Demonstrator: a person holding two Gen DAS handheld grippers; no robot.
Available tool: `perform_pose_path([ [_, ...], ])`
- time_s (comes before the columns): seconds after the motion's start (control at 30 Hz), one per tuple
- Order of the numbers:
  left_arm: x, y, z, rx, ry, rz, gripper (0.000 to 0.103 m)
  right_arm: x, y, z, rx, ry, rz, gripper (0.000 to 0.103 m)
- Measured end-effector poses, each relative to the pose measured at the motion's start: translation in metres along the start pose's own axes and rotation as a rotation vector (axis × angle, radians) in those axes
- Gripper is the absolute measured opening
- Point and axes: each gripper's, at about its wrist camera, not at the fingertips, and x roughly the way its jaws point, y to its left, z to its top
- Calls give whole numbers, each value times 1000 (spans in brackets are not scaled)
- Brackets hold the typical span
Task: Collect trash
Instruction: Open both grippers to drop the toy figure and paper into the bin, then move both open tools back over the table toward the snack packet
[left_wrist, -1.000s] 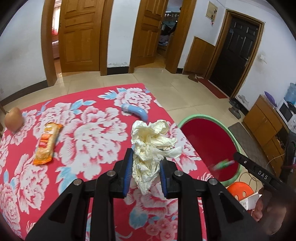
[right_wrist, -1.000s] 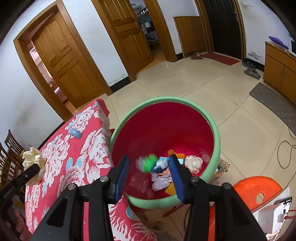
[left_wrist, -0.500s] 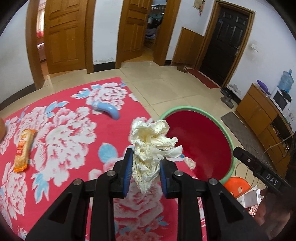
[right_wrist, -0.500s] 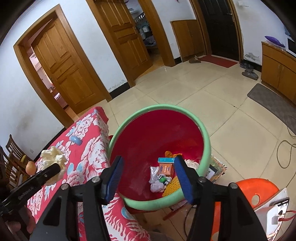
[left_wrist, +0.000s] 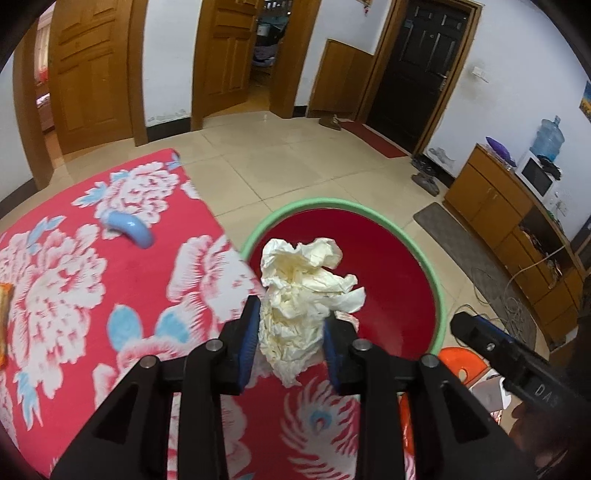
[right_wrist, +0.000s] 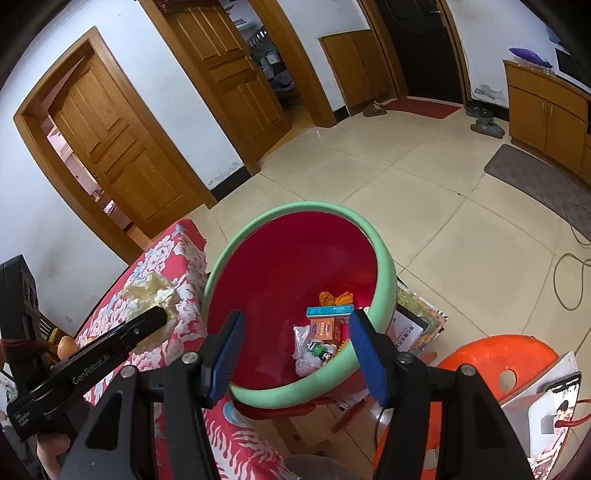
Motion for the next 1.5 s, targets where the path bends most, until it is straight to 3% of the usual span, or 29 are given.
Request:
perform_pose_path([
  [0.1, 2, -5, 0, 5, -1, -17, 51, 1, -1, 0, 3, 3, 1, 61],
  [0.17, 2, -6, 0, 7, -7, -14, 53, 0, -3, 0, 3, 3, 0, 61],
  [0.5, -11, 9, -6, -41, -15, 27, 53, -8, 4, -2, -16, -9, 9, 61],
  [1.3, -69, 89, -25, -147, -62, 173, 53, -23, 54, -20, -115, 4, 74, 62],
  [1.5, -78, 109, -28, -160, -64, 222, 57, -22, 56, -21, -121, 8, 70, 67],
])
